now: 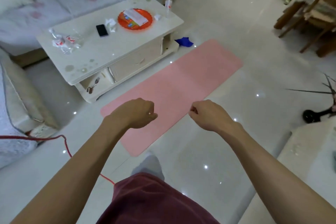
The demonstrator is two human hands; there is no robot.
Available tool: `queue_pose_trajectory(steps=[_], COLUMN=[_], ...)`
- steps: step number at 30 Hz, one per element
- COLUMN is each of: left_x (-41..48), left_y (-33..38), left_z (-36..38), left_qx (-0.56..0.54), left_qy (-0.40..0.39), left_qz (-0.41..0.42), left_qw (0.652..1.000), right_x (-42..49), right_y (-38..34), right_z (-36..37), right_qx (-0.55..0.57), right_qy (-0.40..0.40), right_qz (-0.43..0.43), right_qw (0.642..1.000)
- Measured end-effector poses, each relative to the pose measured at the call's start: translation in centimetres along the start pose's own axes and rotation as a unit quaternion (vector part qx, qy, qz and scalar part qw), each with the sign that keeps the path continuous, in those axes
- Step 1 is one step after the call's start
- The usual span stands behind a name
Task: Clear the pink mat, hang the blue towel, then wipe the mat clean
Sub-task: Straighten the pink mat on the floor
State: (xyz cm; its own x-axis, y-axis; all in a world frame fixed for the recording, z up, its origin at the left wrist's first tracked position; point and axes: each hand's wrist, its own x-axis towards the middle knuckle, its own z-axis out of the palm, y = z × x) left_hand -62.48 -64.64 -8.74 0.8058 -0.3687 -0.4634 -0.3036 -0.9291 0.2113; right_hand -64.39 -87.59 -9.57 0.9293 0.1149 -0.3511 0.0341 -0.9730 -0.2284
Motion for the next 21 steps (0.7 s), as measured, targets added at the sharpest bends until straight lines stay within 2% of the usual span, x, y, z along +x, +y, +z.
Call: queue_pose_trajectory(steps=[7,13,17,21], left_x=[8.3,19.8,26.0,29.8], left_y=[2.1,5.0,6.2,5.0], left_z=[-2.3,-6.6,-10.0,-12.4], left_qx=[-0.003,-0.01,-0.018,-0.028], left_qy=[-0.012,-0.022,-0.002,0.008], left_qz=[0.003,0.052,0.078,0.062], left_qw=[1.0,0.998,0.997,0.998], right_x=[6.2,13.1,18.2,23.0], right_y=[4.5,10.3,13.5,14.2], right_z=[-3.2,-7.6,-10.7,-12.5], right_qx=[-0.021,-0.037,-0.038,-0.028], right_qy=[-0.006,-0.009,-0.009,-0.012], right_qz=[-0.008,0.044,0.072,0.05], right_qw=[1.0,0.998,0.997,0.998])
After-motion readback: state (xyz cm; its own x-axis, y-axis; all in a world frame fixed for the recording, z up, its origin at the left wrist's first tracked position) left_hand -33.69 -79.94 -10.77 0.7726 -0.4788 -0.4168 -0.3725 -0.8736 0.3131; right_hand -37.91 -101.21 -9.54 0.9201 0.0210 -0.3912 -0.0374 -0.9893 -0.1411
